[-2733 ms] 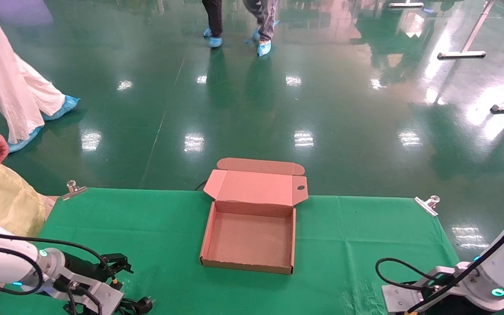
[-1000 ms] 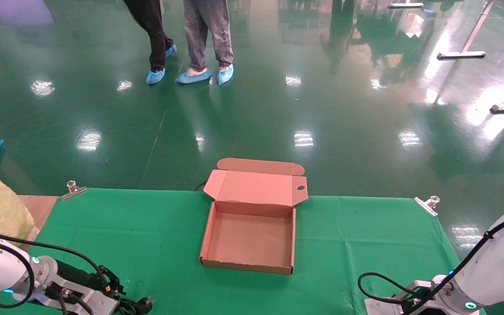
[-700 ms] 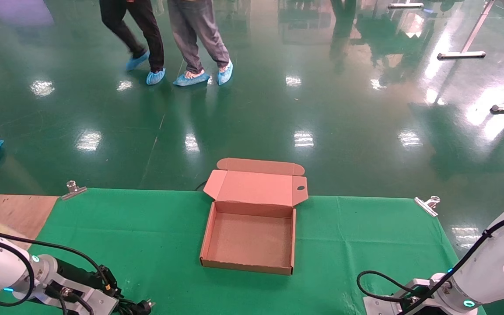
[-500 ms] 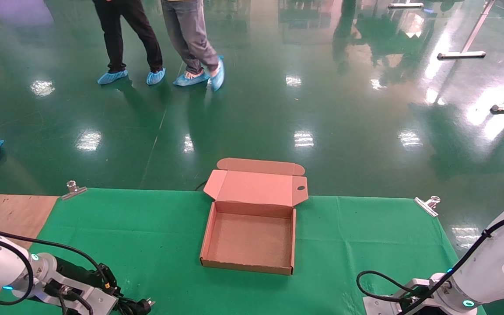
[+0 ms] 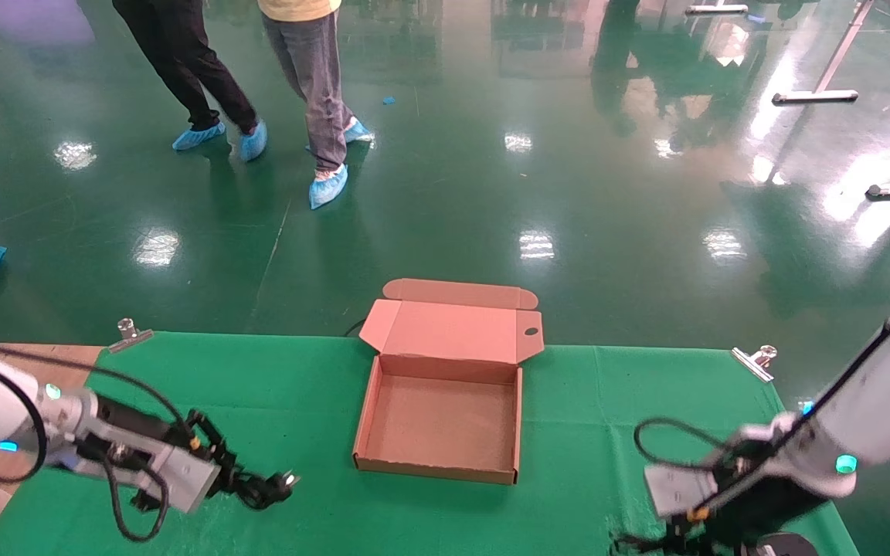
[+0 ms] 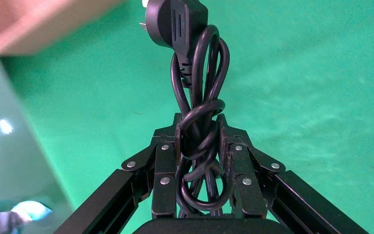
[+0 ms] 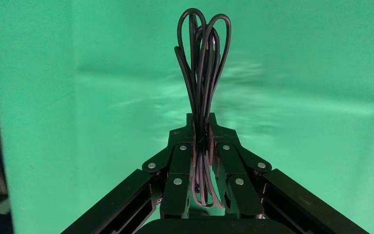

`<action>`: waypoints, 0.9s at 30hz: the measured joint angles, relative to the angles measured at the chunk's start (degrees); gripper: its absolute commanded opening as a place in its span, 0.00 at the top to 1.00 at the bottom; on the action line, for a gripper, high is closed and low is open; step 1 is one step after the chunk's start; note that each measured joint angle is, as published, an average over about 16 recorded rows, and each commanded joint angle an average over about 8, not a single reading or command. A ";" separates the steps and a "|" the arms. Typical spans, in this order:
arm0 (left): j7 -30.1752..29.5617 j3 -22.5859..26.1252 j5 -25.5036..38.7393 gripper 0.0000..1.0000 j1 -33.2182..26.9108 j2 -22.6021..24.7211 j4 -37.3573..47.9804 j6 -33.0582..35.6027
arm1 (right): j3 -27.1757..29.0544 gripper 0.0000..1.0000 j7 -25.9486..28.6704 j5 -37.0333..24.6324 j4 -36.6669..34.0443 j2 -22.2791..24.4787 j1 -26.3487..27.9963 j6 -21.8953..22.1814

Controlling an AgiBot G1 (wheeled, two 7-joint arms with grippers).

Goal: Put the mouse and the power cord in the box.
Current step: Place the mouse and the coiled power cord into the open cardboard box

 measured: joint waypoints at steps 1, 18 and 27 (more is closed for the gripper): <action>-0.20 -0.13 -0.19 1.00 -0.70 0.17 -0.27 0.64 | -0.03 1.00 0.01 -0.05 0.17 -0.12 0.95 -0.35; -7.84 -2.68 -3.92 1.00 -14.27 5.79 -9.67 9.00 | 0.03 1.00 1.99 -0.39 3.51 -4.92 17.46 -1.47; -11.40 -3.16 -4.26 1.00 -17.22 8.86 -15.51 7.33 | 1.74 1.00 3.38 1.62 6.62 -6.49 21.13 9.13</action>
